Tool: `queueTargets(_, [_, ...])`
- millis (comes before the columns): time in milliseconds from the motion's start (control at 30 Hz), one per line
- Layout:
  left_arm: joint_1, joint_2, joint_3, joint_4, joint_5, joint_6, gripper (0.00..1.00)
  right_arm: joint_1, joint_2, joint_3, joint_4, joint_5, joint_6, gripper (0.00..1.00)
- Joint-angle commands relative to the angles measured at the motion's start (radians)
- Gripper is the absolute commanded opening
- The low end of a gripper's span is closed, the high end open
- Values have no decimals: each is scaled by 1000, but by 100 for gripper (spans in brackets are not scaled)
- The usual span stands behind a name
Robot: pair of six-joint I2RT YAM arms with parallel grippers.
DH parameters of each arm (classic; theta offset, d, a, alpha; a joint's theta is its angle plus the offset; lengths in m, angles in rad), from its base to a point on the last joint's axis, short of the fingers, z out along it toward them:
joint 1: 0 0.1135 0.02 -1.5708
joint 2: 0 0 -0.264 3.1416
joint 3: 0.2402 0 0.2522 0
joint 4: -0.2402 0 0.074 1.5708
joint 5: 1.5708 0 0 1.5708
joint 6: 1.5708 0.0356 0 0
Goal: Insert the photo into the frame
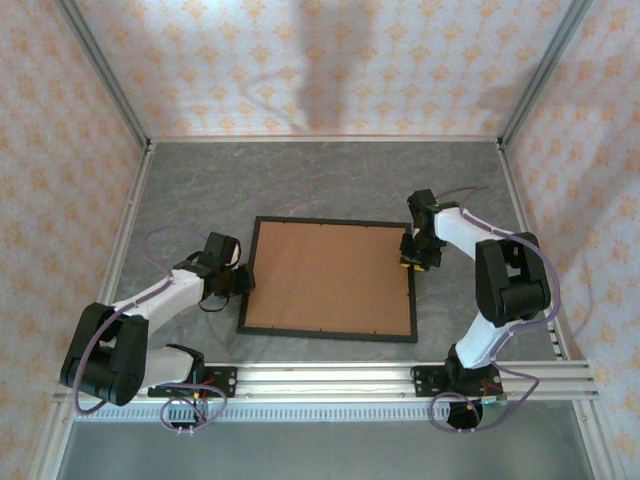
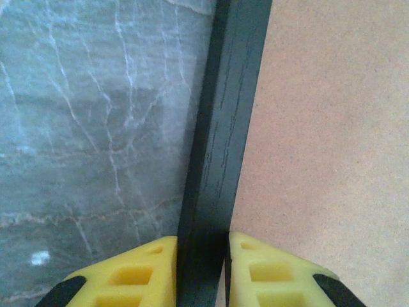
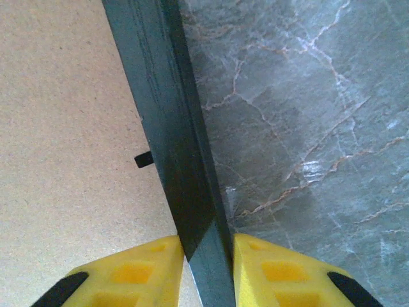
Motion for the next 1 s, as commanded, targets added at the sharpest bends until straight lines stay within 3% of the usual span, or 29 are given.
queueTargets(0, [-8, -44, -7, -51, 20, -19, 23, -3, 39, 15, 18, 46, -10, 25])
queueTargets(433, [27, 2, 168, -90, -72, 36, 47, -3, 32, 17, 30, 90, -19, 21])
queueTargets(967, [99, 351, 407, -57, -53, 91, 37, -3, 36, 24, 26, 89, -26, 21])
